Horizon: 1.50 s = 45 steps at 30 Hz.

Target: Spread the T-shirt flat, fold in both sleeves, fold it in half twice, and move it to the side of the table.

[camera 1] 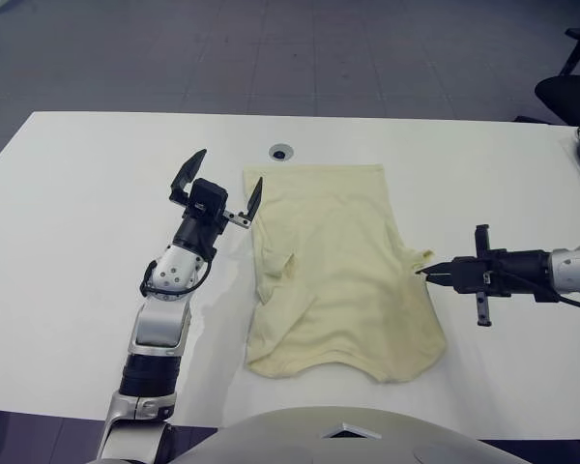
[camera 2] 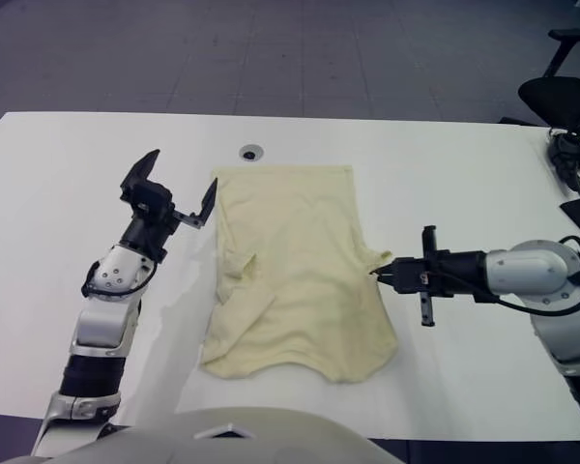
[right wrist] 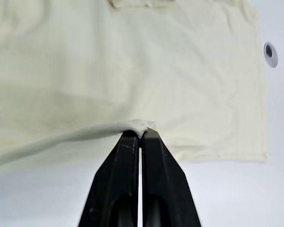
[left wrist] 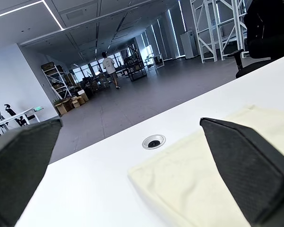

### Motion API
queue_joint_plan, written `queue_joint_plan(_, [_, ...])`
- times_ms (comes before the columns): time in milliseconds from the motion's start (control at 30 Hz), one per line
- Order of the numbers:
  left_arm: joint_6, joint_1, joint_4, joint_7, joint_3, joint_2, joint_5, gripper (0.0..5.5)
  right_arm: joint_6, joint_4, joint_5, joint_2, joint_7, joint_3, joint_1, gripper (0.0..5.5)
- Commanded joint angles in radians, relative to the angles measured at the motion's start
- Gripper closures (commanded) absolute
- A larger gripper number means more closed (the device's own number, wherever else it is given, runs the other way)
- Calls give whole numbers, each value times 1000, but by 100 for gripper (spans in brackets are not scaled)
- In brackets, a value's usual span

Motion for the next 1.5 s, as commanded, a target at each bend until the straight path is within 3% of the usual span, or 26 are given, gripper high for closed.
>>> queue_joint_plan(33, [-13, -21, 25, -11, -26, -2, 17, 10, 18, 0, -64, 50, -8, 102, -80, 549])
queue_joint_plan(300, [-11, -34, 48, -42, -83, -9, 23, 10, 3, 70, -170, 154, -16, 268, -123, 549])
queue_joint_plan(800, [-2, -30, 37, -51, -95, 5, 20, 10, -7, 146, -214, 268, -79, 320, -137, 549])
queue_joint_plan(1100, [7, -24, 34, -76, -112, 12, 23, 10, 121, 88, -117, 267, -63, 263, -128, 393])
queue_joint_plan(1300, [40, 28, 12, -177, -154, 93, 45, 10, 166, 72, -46, 263, -93, 176, -114, 287])
queue_joint_plan(1500, [135, 35, 54, -261, -176, 179, 85, 10, 179, 134, -31, 337, -223, 102, -131, 180])
